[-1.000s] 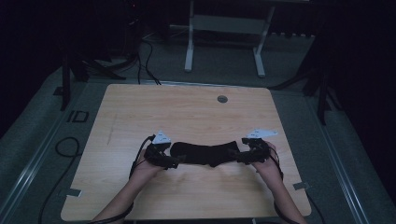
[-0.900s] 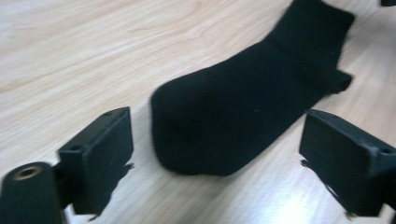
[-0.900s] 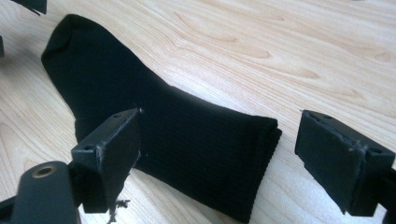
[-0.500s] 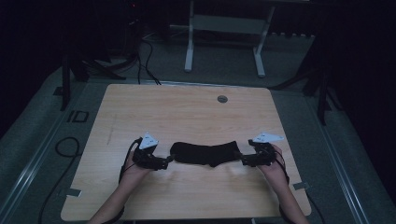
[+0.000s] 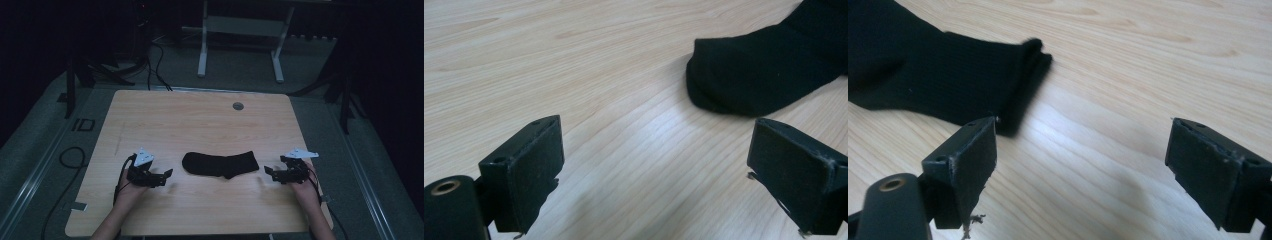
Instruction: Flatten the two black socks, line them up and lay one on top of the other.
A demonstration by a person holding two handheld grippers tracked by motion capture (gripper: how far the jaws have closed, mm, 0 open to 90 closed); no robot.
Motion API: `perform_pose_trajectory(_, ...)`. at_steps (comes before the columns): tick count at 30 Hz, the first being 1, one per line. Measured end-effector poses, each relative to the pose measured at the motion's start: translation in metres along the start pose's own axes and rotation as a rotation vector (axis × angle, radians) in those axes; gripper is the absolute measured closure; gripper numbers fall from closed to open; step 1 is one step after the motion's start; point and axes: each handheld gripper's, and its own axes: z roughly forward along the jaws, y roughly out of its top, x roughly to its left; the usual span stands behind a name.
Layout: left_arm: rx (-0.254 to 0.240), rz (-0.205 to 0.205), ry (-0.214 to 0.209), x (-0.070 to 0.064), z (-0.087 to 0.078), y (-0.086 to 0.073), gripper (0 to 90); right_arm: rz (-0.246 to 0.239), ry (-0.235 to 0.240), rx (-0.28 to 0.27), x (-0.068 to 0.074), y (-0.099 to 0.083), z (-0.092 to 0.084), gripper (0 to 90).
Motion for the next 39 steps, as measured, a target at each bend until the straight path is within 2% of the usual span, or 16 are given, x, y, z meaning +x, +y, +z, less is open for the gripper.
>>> perform_pose_trajectory(6, -0.008, -0.026, 0.01, 0.008, -0.013, -0.009, 8.5, 0.034, -0.022, 0.008, -0.007, -0.013, -0.01, 13.1)
perform_pose_trajectory(15, 0.002, -0.052, 0.026, 0.021, -0.029, -0.024, 8.5, 0.081, -0.044, -0.012, -0.012, -0.027, -0.029, 13.1)
perform_pose_trajectory(18, -0.009, -0.078, 0.03, 0.025, -0.033, -0.029, 8.5, 0.091, -0.065, -0.014, -0.014, -0.03, -0.034, 13.1)
perform_pose_trajectory(20, -0.01, -0.081, 0.044, 0.028, -0.036, -0.032, 8.5, 0.099, -0.084, -0.018, -0.014, -0.033, -0.036, 13.2)
perform_pose_trajectory(22, -0.017, -0.095, 0.05, 0.029, -0.038, -0.034, 8.5, 0.098, -0.091, -0.021, -0.015, -0.035, -0.037, 13.2)
perform_pose_trajectory(25, -0.019, -0.092, 0.057, 0.03, -0.041, -0.035, 8.5, 0.091, -0.1, -0.023, -0.015, -0.034, -0.037, 13.2)
perform_pose_trajectory(29, -0.045, -0.106, 0.073, 0.035, -0.051, -0.04, 8.5, 0.069, -0.123, -0.013, -0.013, -0.034, -0.036, 13.2)
perform_pose_trajectory(35, -0.039, -0.129, 0.116, 0.043, -0.057, -0.048, 8.5, 0.083, -0.132, -0.024, -0.016, -0.036, -0.036, 13.2)
perform_pose_trajectory(39, -0.062, -0.135, 0.118, 0.044, -0.061, -0.049, 8.5, 0.089, -0.142, -0.031, -0.017, -0.036, -0.037, 13.3)
